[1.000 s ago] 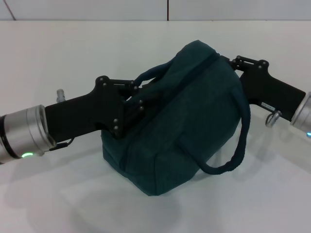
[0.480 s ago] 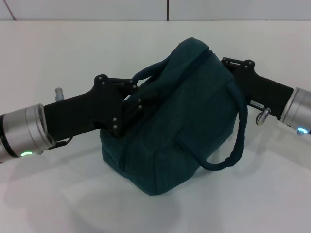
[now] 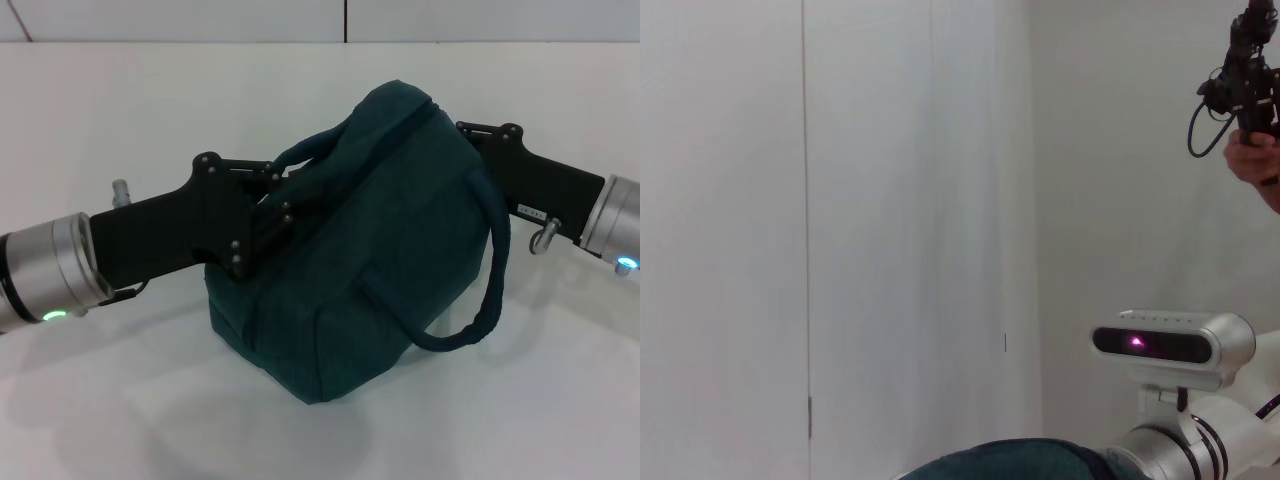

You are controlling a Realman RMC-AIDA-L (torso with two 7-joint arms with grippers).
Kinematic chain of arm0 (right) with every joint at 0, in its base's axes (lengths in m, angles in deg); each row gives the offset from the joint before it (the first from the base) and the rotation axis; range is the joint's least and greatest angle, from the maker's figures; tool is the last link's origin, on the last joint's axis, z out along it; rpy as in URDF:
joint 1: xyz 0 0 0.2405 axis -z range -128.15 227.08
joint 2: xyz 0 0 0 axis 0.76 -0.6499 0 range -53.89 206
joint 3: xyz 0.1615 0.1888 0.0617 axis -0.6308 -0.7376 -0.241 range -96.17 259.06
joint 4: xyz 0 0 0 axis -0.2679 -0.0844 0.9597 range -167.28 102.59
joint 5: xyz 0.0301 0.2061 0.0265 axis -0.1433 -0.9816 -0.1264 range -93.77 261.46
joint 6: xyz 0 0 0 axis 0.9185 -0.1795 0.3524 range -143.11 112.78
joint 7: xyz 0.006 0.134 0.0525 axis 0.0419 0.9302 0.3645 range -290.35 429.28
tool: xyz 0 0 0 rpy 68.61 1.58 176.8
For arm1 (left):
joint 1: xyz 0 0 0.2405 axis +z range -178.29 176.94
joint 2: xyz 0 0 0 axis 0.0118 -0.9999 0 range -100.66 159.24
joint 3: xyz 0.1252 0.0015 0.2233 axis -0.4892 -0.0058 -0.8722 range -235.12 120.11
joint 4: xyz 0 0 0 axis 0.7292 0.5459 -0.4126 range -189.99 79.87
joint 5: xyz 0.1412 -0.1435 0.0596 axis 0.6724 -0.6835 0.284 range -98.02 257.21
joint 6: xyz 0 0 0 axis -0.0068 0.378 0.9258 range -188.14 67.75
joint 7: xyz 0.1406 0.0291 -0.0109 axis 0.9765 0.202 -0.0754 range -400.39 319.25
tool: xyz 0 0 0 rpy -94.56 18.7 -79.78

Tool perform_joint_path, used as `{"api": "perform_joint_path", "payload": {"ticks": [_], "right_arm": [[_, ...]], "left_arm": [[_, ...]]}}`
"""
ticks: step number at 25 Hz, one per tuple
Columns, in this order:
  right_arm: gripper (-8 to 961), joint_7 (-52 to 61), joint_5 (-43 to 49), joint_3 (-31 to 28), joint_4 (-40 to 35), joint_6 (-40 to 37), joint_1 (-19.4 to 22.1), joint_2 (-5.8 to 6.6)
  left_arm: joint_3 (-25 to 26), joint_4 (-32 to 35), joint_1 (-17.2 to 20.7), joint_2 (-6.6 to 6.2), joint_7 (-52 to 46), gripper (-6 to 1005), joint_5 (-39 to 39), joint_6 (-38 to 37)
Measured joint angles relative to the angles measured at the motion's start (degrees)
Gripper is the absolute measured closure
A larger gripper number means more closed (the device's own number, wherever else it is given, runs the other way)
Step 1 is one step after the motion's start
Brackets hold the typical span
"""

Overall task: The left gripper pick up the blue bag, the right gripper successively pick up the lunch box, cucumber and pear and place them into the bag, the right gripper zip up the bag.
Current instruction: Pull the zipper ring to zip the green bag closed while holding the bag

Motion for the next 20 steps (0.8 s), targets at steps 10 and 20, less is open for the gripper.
{"api": "perform_joint_path", "payload": {"ticks": [10, 20], "right_arm": [[623, 0.51, -0.01, -0.01, -1.58, -0.3, 0.67, 1.21], [627, 1.21, -0.05, 0.1, -1.31, -0.46, 0.16, 2.02]], "left_arm": [[0.7, 0.06, 0.65, -0.17, -0.01, 897, -0.1, 0.03], [0.7, -0.61, 0.64, -0.22, 1.1, 897, 0.07, 0.05]]}}
